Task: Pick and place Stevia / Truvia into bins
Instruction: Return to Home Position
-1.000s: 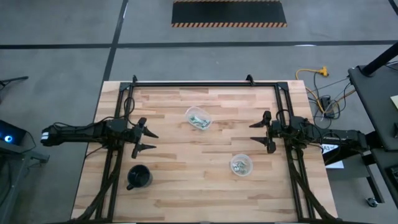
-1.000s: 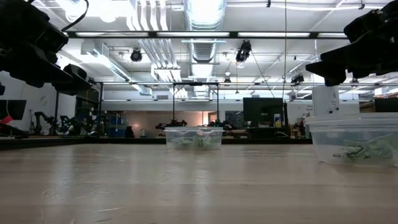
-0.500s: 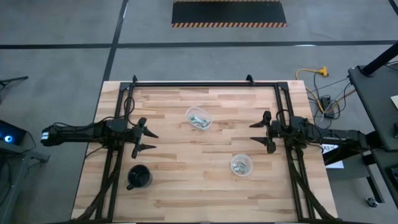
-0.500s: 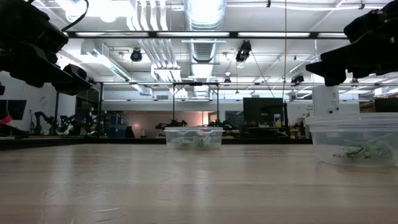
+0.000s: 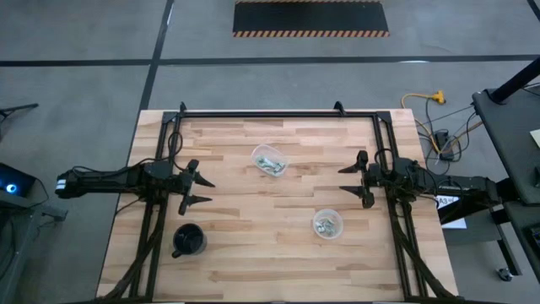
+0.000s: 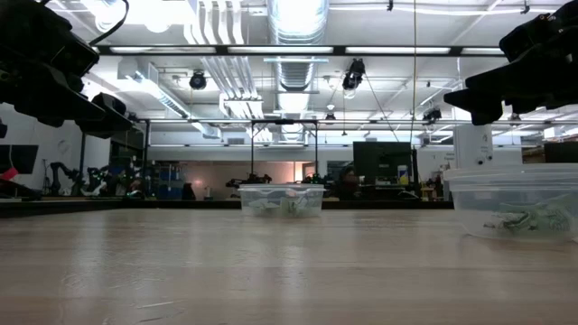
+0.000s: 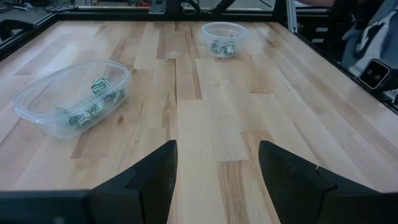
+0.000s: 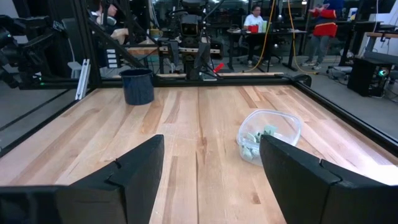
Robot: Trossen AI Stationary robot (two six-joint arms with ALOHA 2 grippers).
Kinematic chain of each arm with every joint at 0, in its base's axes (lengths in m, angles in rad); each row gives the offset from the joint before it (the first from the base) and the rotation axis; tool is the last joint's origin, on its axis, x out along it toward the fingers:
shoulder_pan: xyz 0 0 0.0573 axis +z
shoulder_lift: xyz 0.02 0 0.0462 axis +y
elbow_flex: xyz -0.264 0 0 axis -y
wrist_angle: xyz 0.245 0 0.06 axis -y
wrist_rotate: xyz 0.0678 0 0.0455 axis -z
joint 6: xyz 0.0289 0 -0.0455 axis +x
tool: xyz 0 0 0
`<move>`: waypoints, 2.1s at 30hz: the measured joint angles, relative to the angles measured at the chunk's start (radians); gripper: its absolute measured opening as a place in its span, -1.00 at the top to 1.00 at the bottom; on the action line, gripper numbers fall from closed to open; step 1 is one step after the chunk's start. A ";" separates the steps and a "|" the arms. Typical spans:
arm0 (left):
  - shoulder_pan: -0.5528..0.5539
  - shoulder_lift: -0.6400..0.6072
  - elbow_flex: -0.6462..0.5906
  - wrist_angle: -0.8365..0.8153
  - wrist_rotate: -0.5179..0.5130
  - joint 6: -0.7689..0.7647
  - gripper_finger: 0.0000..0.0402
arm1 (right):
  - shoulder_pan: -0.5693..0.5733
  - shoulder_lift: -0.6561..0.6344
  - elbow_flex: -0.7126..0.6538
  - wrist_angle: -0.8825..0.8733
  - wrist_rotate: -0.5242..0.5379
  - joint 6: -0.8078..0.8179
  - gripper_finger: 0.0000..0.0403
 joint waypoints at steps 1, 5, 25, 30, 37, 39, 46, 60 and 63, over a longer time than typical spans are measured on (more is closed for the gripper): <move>0.000 0.000 0.000 0.000 0.000 0.000 -0.04 | 0.000 0.000 0.000 0.000 0.000 0.000 -0.27; 0.000 0.000 0.000 0.000 0.000 0.000 -0.04 | 0.000 0.000 0.000 0.000 0.000 0.000 -0.25; 0.000 0.000 0.000 0.000 0.000 0.000 -0.04 | 0.000 0.000 0.000 0.000 0.000 0.000 -0.24; 0.000 0.000 0.000 0.000 0.000 0.000 -0.04 | 0.000 0.000 0.000 0.000 0.000 0.000 -0.24; 0.000 0.000 0.000 0.000 0.000 0.000 -0.04 | 0.000 0.000 0.000 0.000 0.000 0.000 -0.27; 0.000 0.000 0.000 0.000 0.000 0.000 -0.04 | 0.000 0.000 0.000 0.000 0.000 0.000 -0.27; 0.000 0.000 0.000 0.000 0.000 0.000 -0.04 | 0.000 0.000 0.000 0.000 0.000 0.000 -0.24; 0.000 0.000 0.000 0.000 0.000 0.000 -0.04 | 0.000 0.000 0.000 0.000 0.000 0.000 -0.25; 0.000 0.000 0.000 0.000 0.000 0.000 -0.04 | 0.000 0.000 0.000 0.000 0.000 0.000 -0.24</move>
